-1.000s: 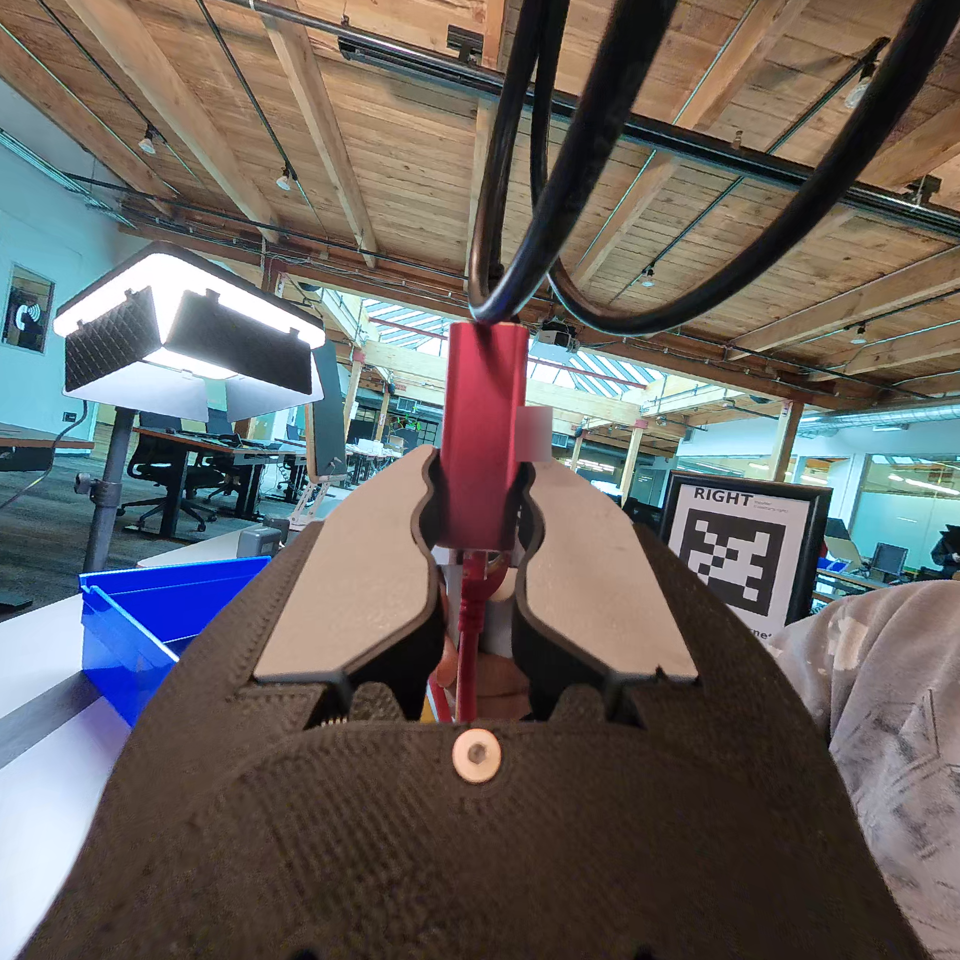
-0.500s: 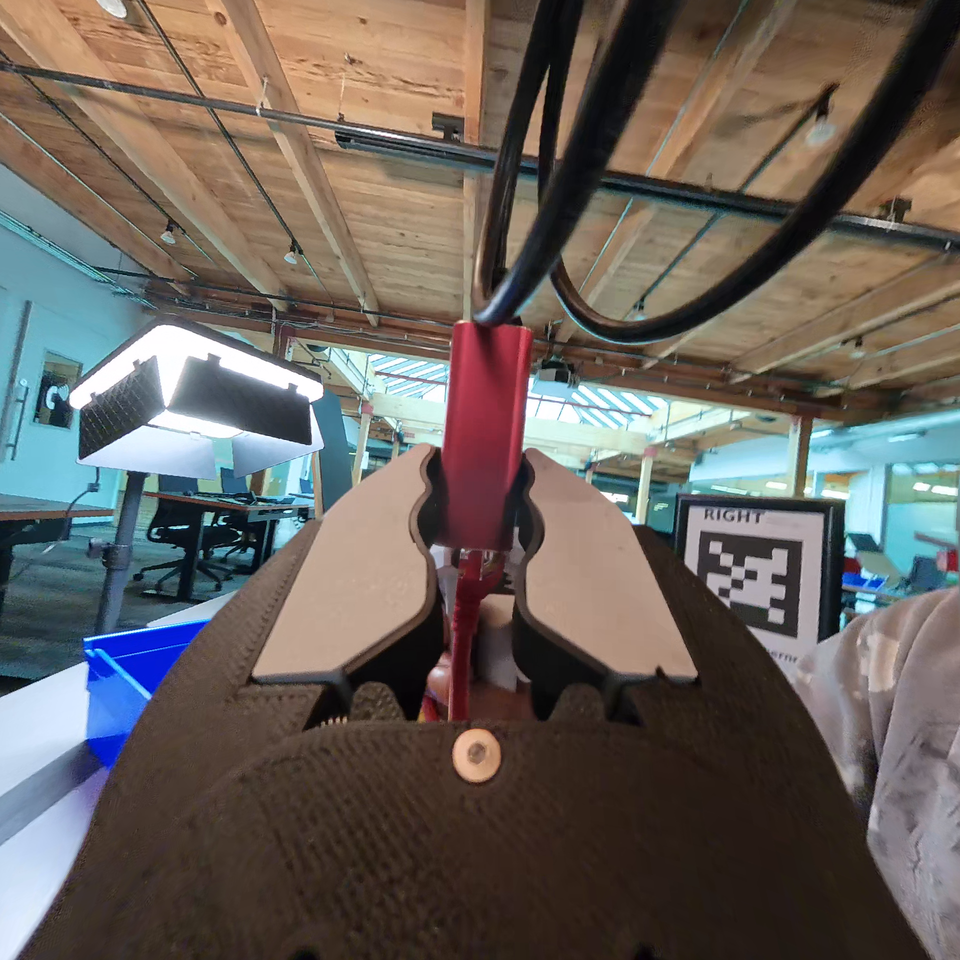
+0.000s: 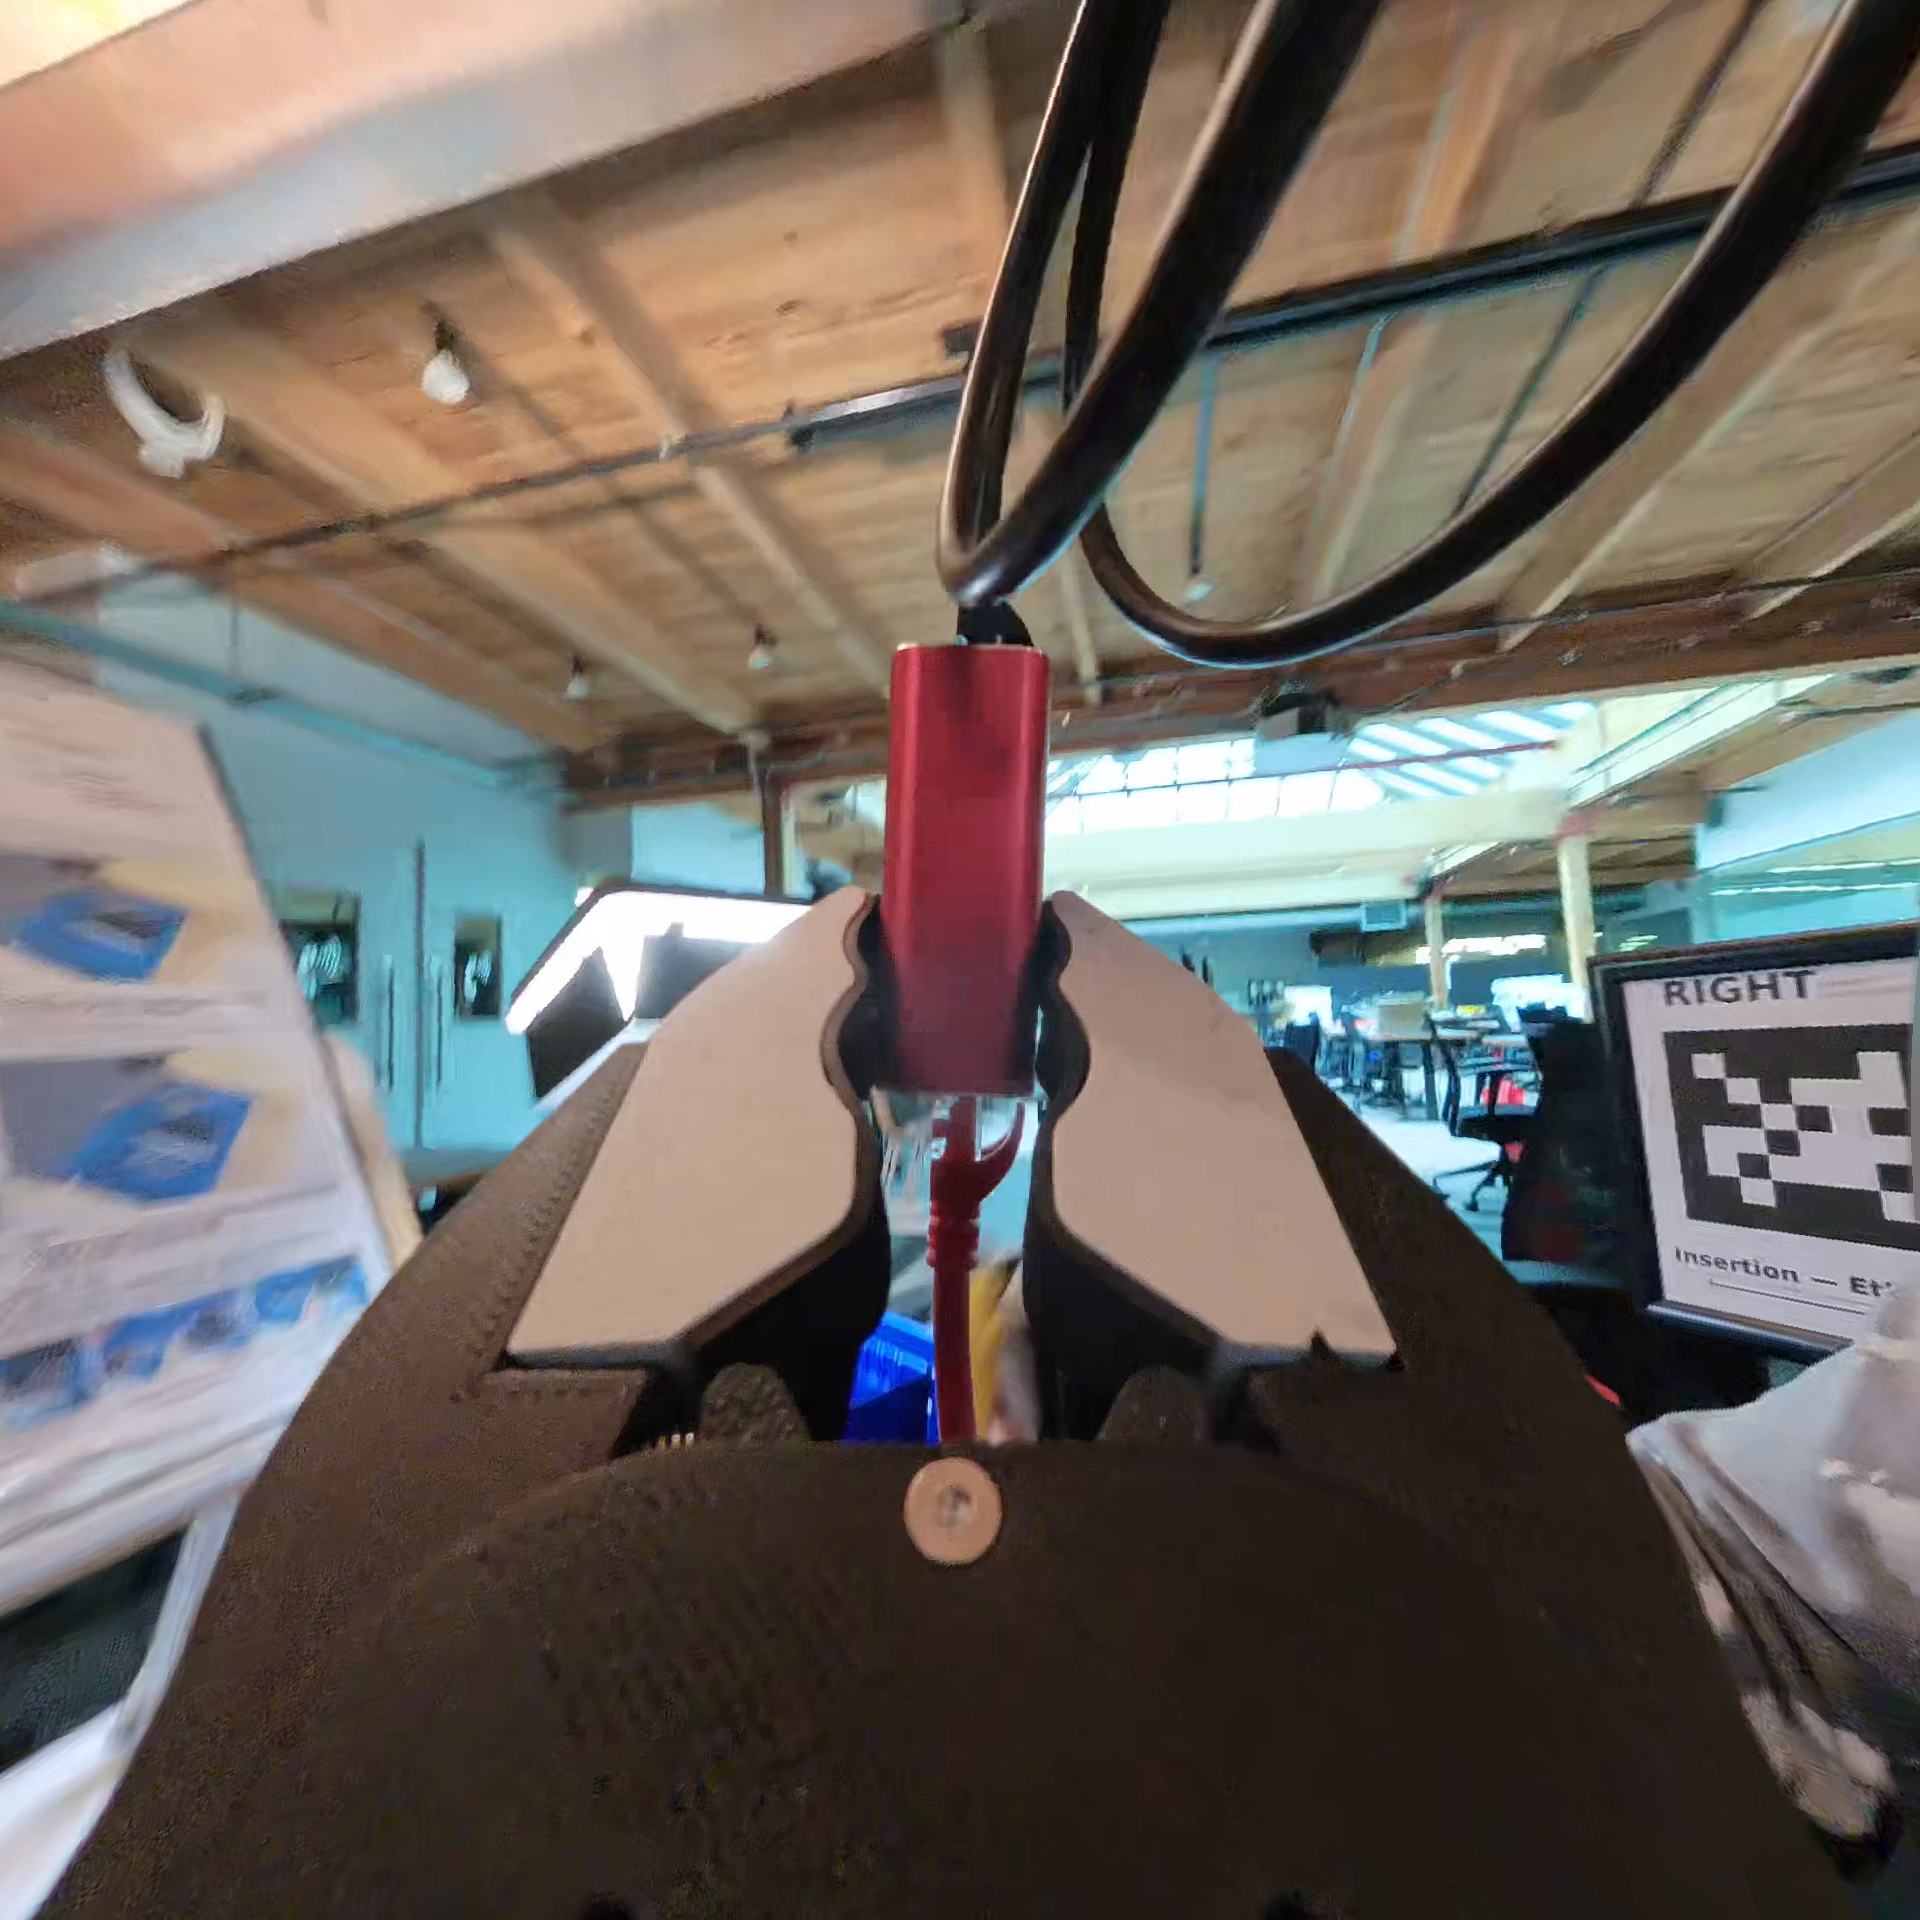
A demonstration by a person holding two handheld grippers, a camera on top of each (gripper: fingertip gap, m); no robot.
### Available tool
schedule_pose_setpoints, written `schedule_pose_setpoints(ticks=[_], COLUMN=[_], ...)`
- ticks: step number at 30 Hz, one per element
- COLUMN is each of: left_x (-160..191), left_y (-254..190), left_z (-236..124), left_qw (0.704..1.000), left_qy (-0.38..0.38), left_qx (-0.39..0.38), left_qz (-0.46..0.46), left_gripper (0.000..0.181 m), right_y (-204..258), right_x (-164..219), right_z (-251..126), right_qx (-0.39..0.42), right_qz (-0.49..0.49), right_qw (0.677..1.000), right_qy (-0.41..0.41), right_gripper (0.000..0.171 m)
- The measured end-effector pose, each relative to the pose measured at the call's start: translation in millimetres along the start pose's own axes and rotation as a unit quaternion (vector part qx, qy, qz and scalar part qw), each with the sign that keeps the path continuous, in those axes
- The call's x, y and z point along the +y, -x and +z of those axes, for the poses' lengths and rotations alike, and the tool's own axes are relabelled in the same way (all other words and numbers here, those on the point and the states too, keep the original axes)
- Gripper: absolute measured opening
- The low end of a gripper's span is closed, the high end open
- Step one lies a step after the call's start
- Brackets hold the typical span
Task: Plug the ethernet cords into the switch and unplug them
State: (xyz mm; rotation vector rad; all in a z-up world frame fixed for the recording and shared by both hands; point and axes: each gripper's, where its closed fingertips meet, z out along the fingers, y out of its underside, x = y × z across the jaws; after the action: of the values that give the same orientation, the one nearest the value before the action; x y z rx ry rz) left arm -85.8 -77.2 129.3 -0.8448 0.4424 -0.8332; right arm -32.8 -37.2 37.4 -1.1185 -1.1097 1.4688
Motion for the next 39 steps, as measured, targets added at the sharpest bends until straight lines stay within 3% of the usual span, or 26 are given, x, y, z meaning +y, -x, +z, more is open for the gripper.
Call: schedule_pose_setpoints(ticks=[3, 7, 10, 12, 19, 27, 33, 37, 39], left_x=[3, 21, 34, 38, 43, 31, 44, 49, 51], left_y=[37, 74, 67, 65, 53, 44, 47, 45, 44], left_z=[-20, -38, -39, -37, -26, -21, -19, -16, -14], left_qw=[0.996, 0.983, 0.977, 0.976, 0.976, 0.979, 0.976, 0.975, 0.975], left_qy=[0.039, 0.116, 0.159, 0.165, 0.178, 0.151, 0.17, 0.171, 0.168], left_qx=[-0.044, -0.13, -0.078, -0.078, -0.064, -0.051, -0.064, -0.059, -0.056], left_qz=[-0.069, -0.061, -0.123, -0.117, -0.111, -0.124, -0.123, -0.131, -0.137], left_gripper=[0.027, 0.027, 0.027, 0.027, 0.027, 0.027, 0.026, 0.026, 0.027], right_y=[6, -28, -52, -74, -194, -260, -283, -271, -258], right_x=[-33, -69, -93, -98, -55, 85, 73, 45, 27], right_z=[-12, -62, -89, -101, -150, -193, -226, -231, -224], right_qx=[0.017, 0.045, 0.057, 0.104, 0.287, 0.35, 0.439, 0.467, 0.471], right_qz=[-0.019, 0.024, 0.059, 0.034, -0.043, 0.061, -0.022, -0.064, -0.087], right_qw=[1.0, 0.998, 0.995, 0.994, 0.946, 0.875, 0.802, 0.779, 0.785], right_qy=[-0.005, -0.032, -0.056, -0.023, 0.143, 0.329, 0.405, 0.414, 0.392], right_gripper=[0.013, 0.014, 0.014, 0.013, 0.014, 0.015, 0.036, 0.047, 0.05])
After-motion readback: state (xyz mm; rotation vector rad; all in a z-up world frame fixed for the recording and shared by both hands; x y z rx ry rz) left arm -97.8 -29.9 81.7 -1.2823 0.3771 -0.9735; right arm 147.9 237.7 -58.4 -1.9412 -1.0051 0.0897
